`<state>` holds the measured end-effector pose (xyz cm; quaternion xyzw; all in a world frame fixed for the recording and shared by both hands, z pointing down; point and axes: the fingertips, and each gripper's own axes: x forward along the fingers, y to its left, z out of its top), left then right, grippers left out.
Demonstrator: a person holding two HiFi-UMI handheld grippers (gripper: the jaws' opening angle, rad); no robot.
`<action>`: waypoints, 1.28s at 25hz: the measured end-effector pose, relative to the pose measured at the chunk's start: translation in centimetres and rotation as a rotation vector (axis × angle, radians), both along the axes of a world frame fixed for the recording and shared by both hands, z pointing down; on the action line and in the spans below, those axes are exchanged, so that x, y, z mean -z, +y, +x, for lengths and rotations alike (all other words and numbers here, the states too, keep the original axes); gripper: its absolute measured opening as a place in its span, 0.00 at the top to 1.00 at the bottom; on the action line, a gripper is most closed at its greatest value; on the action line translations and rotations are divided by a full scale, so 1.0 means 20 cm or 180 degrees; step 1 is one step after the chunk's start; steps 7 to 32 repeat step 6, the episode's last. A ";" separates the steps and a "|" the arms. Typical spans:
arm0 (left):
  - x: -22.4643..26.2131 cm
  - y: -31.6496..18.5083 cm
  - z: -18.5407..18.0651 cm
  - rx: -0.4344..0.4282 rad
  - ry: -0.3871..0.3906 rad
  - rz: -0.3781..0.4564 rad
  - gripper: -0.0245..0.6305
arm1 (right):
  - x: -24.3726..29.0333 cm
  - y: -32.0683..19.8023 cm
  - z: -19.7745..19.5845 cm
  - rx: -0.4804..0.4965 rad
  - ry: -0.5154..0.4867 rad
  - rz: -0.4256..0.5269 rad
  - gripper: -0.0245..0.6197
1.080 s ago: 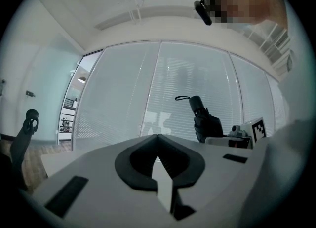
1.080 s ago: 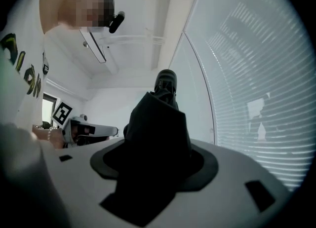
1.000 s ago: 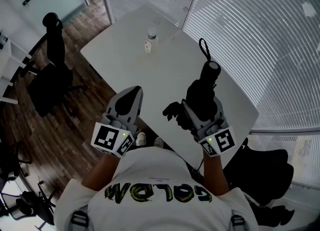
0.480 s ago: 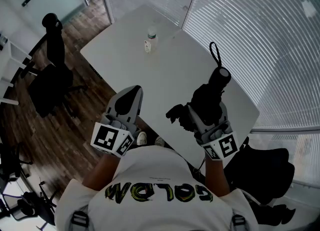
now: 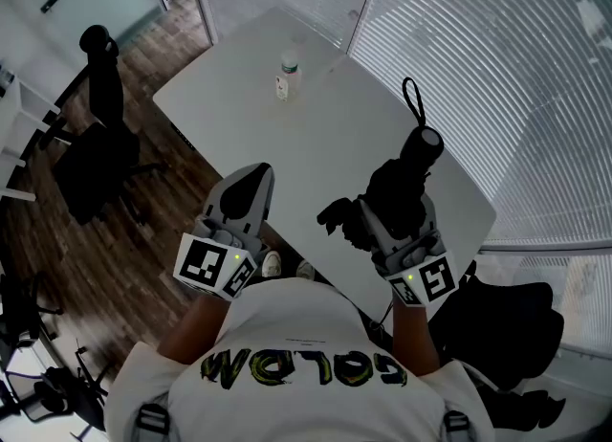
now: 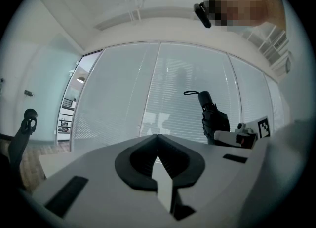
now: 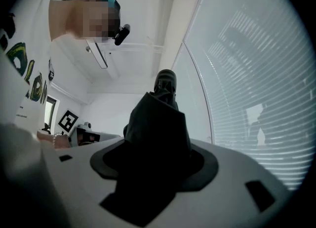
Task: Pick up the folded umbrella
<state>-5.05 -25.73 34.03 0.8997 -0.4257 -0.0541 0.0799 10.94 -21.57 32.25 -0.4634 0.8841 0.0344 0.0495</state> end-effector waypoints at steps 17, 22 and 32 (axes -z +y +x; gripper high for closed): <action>0.00 0.00 0.01 0.0000 0.0003 -0.0011 0.95 | -0.01 0.00 0.01 0.0002 -0.0025 -0.0010 0.55; 0.00 0.00 0.01 0.0000 0.0003 -0.0011 0.95 | -0.01 0.00 0.01 0.0002 -0.0025 -0.0010 0.55; 0.00 0.00 0.01 0.0000 0.0003 -0.0011 0.95 | -0.01 0.00 0.01 0.0002 -0.0025 -0.0010 0.55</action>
